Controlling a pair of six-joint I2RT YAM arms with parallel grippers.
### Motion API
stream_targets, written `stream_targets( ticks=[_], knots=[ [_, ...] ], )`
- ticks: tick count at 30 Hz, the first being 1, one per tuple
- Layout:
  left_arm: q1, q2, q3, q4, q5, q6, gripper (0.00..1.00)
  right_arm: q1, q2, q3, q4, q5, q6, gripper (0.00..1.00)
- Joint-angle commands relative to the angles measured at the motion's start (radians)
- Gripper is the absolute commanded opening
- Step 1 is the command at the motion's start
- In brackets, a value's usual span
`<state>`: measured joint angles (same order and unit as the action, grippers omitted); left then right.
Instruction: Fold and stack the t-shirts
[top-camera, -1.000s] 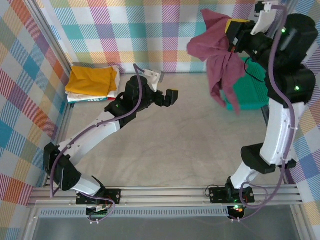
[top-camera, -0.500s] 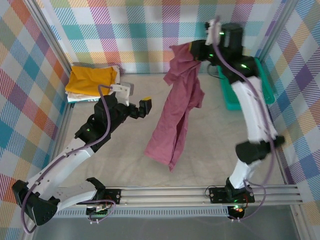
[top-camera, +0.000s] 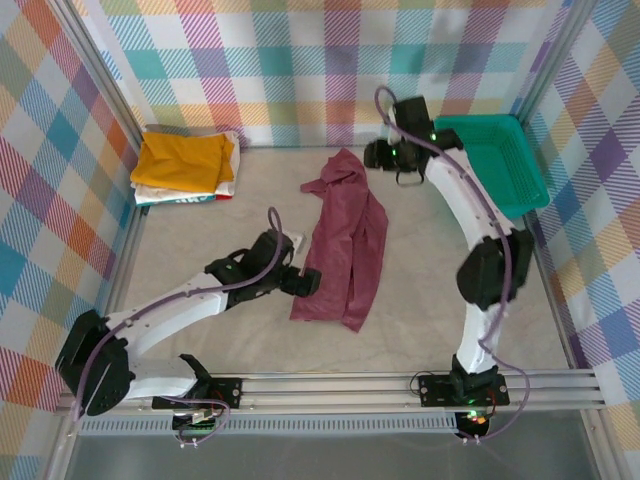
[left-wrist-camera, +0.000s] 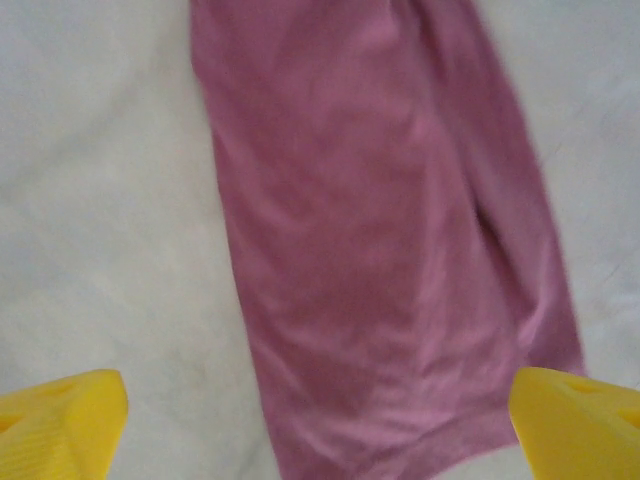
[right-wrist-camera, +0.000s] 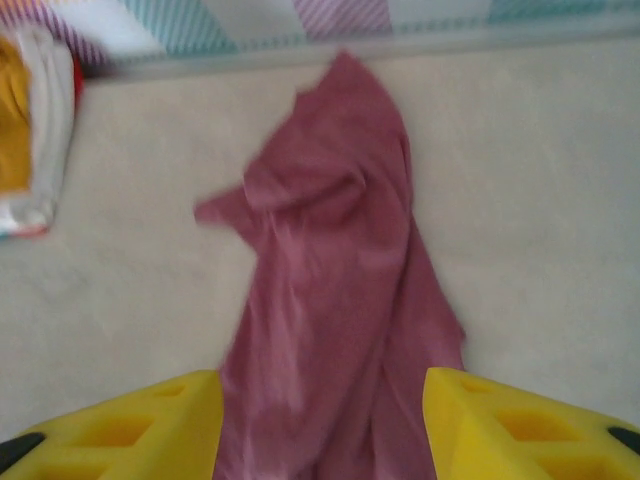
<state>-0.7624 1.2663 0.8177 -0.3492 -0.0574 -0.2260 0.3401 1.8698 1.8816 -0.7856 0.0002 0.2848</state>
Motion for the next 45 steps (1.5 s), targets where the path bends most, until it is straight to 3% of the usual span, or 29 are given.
stream_targets(
  ticks=[1,4,12,17,20,23,27,31,39,41,45],
  knots=[
    [-0.014,0.024,-0.044,-0.007,0.002,-0.134,0.96,0.001,-0.064,-0.17,0.232,-0.021,0.029,0.57],
    [-0.003,0.025,-0.092,0.004,-0.035,-0.204,0.92,0.002,-0.007,-0.201,0.226,-0.064,0.029,0.57],
    [0.007,0.026,-0.194,0.044,0.092,-0.353,0.79,0.027,0.098,-0.124,0.245,-0.128,0.0,0.57],
    [-0.006,0.03,-0.236,0.142,0.127,-0.344,0.73,0.07,0.267,0.108,0.154,-0.12,-0.063,0.58],
    [-0.012,0.071,-0.23,0.195,0.152,-0.327,0.65,0.103,0.374,0.247,0.106,-0.113,-0.106,0.59],
    [-0.016,0.138,-0.229,0.252,0.169,-0.321,0.63,0.123,0.48,0.386,0.058,-0.065,-0.132,0.61],
    [-0.021,0.221,-0.217,0.298,0.185,-0.32,0.41,0.124,0.628,0.57,0.011,0.011,-0.141,0.62],
    [-0.021,0.229,-0.206,0.241,0.117,-0.329,0.02,0.125,0.737,0.69,0.037,0.09,-0.196,0.69],
    [0.014,-0.013,-0.216,0.002,-0.099,-0.346,0.0,0.123,0.861,0.784,0.136,0.136,-0.279,0.76],
    [0.045,-0.067,-0.232,-0.018,-0.1,-0.346,0.0,0.123,0.895,0.823,0.117,0.134,-0.277,0.66],
    [0.08,-0.134,-0.24,-0.053,-0.103,-0.321,0.0,0.12,0.91,0.82,0.108,0.116,-0.265,0.27]
  ],
)
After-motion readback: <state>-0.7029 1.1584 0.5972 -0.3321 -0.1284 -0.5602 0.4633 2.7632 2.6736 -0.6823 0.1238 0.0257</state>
